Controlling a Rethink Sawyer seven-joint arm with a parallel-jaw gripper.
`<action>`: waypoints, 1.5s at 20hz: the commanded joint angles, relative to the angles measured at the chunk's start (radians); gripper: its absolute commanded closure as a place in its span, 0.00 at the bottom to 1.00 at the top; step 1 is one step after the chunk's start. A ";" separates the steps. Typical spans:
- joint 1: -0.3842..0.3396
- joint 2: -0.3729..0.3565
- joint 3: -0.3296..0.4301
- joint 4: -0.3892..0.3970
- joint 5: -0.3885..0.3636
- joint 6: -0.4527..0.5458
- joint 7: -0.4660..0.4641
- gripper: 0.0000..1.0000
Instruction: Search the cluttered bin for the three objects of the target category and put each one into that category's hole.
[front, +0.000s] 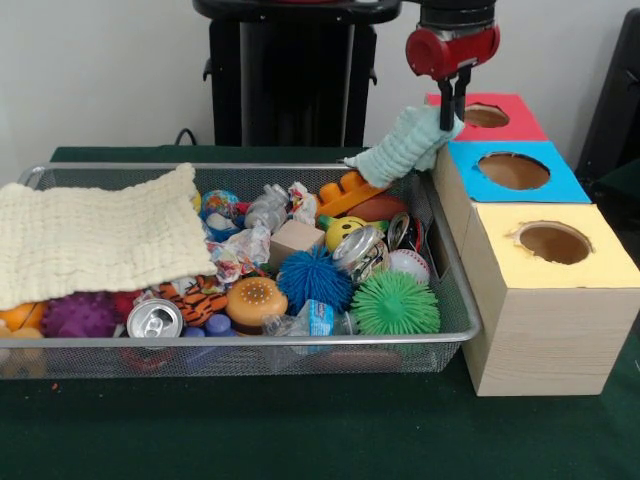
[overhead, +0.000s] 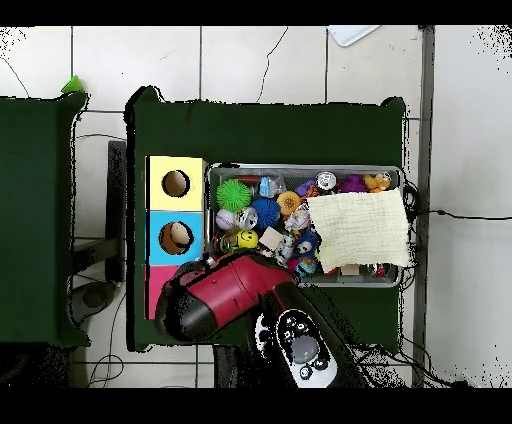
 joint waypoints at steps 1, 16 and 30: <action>-0.023 0.065 0.073 -0.177 -0.027 0.137 -0.125 1.00; -0.070 0.104 0.115 -0.228 -0.141 0.138 -0.241 1.00; -0.158 0.188 0.212 -0.293 -0.211 0.185 -0.311 1.00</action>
